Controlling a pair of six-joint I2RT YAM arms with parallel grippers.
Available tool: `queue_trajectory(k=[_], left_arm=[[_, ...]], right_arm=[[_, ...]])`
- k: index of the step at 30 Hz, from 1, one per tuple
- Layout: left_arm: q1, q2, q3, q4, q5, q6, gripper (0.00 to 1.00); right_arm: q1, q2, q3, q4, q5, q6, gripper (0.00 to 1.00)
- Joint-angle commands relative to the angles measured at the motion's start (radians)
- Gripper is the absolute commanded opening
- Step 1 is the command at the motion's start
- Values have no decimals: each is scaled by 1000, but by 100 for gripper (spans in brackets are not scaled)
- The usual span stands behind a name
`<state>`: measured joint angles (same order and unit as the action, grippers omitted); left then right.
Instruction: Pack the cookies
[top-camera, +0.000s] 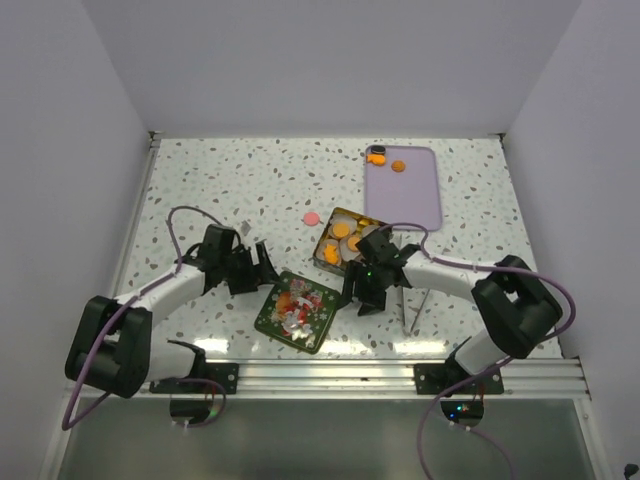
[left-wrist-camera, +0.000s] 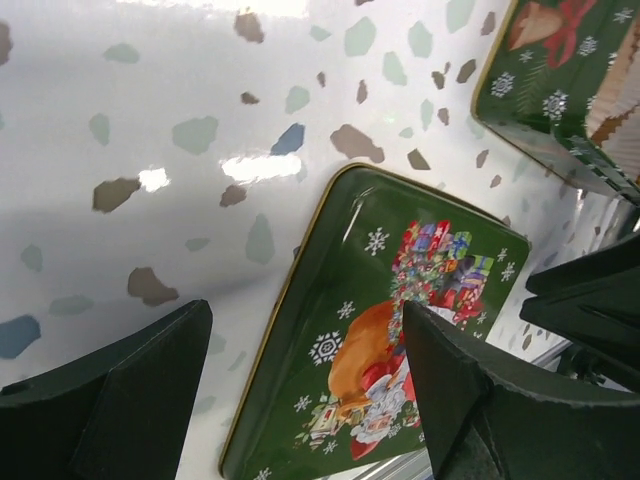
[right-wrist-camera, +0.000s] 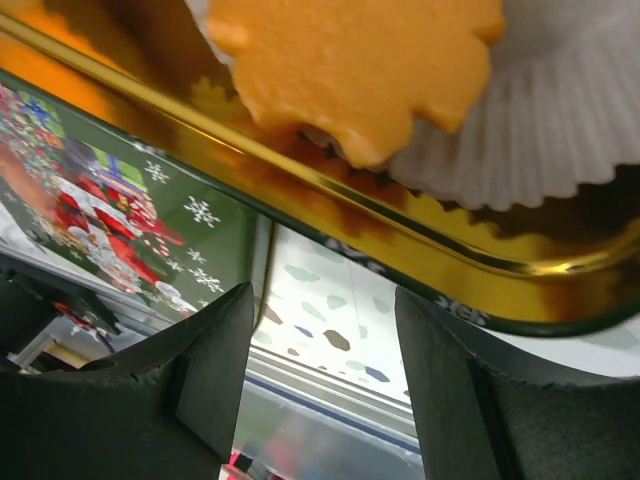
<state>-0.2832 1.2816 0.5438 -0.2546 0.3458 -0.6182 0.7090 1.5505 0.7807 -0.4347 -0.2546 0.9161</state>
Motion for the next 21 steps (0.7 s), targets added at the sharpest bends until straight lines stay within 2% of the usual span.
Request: queue_trajectory(k=[1, 3, 6, 10, 14, 21], left_arm=[[4, 38, -28, 122, 73, 51, 82], [7, 71, -47, 176, 114, 49, 82], [6, 114, -105, 351, 235, 19, 81], [4, 127, -168, 504, 334, -43, 78], [4, 63, -171, 518, 380, -46, 78], [4, -74, -113, 434, 406, -41, 78]], right_arm=[[3, 58, -9, 80, 35, -5, 63], [4, 94, -12, 151, 20, 15, 63], [12, 161, -17, 256, -23, 50, 63], [29, 187, -18, 330, -43, 89, 63], [50, 166, -3, 375, -52, 110, 61], [87, 48, 28, 312, -14, 125, 61]])
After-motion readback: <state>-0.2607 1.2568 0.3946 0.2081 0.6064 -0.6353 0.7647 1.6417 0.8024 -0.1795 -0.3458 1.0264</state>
